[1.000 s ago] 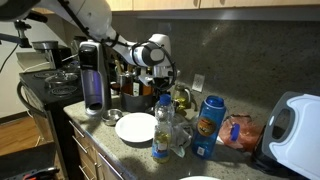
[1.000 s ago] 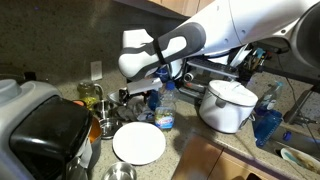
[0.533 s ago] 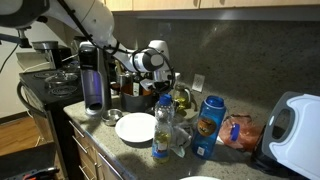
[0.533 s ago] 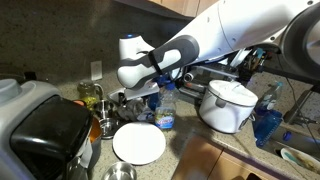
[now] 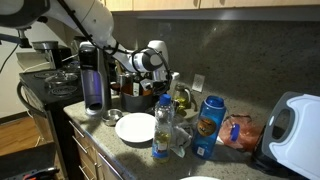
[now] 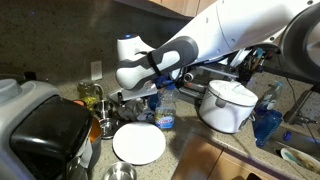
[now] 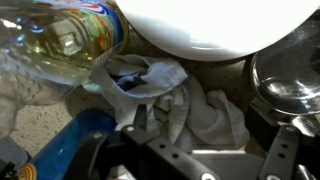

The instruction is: Use the towel to wipe the plate

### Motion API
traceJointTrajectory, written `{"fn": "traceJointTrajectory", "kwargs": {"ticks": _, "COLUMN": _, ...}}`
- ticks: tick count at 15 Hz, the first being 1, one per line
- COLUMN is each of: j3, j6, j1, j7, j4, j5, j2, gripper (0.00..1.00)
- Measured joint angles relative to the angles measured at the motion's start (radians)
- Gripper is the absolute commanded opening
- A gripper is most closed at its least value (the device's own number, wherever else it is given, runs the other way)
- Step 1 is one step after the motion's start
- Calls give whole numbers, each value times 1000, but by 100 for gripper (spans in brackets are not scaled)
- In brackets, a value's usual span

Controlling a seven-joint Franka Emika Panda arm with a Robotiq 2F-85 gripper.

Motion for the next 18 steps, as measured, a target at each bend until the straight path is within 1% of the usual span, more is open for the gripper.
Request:
{"fn": "traceJointTrajectory", "kwargs": {"ticks": 4, "j3": 14, "j6": -16, "j1": -3, "j7": -1, "j4": 0, "j5": 47, "j2": 0, "gripper": 100}}
{"fn": "traceJointTrajectory", "kwargs": {"ticks": 9, "j3": 13, "j6": -16, "j1": 0, "j7": 3, "j4": -1, "j5": 45, "j2": 0, "gripper": 100}}
{"fn": "traceJointTrajectory", "kwargs": {"ticks": 18, "j3": 8, "j6": -16, "j1": 17, "j7": 108, "j4": -5, "j5": 42, "j2": 13, "gripper": 100}}
